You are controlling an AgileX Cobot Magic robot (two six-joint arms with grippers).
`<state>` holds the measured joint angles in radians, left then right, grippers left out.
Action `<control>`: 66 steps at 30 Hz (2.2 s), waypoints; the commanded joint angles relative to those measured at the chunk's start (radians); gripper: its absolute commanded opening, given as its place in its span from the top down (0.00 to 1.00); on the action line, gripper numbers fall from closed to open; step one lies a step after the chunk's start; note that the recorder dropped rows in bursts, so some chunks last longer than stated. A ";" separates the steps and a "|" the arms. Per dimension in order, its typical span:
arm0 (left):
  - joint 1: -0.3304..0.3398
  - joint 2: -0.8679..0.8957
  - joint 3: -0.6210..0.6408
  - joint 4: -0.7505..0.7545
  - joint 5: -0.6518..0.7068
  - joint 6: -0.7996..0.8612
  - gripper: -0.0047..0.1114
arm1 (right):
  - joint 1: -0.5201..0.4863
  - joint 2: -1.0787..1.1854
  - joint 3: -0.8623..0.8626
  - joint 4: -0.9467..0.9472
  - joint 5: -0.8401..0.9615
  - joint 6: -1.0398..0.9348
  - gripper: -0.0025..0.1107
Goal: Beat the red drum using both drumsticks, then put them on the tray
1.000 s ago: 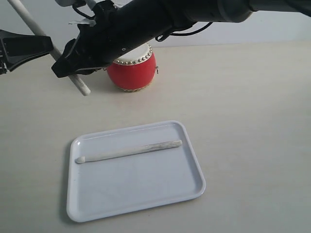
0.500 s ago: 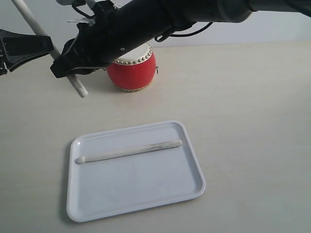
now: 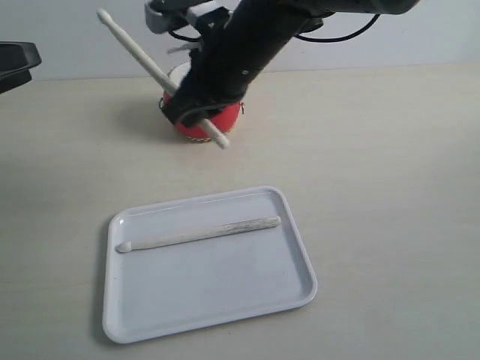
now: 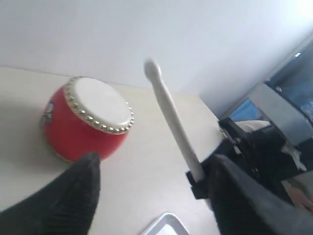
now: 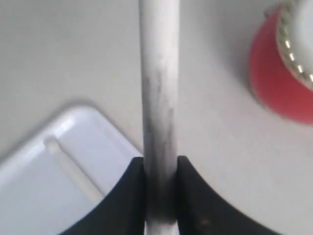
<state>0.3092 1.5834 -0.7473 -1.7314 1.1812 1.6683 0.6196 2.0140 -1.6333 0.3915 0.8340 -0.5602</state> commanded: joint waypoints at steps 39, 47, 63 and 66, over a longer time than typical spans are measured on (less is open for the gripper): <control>0.030 -0.003 0.003 -0.006 0.040 0.088 0.96 | 0.207 0.061 0.261 -0.278 0.261 -0.467 0.98; 0.030 -0.003 0.003 -0.001 0.040 0.088 0.96 | 0.207 0.061 0.261 -0.278 0.250 -0.465 0.96; 0.030 -0.003 0.003 0.013 0.040 0.088 0.96 | 0.207 0.059 0.247 -0.295 0.212 -0.387 0.52; 0.030 -0.003 0.003 0.014 0.040 0.088 0.96 | 0.207 0.038 0.219 -0.295 0.212 -0.333 0.52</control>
<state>0.3363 1.5834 -0.7473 -1.7177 1.2116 1.7504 0.8252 2.0769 -1.3873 0.1012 1.0488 -0.9422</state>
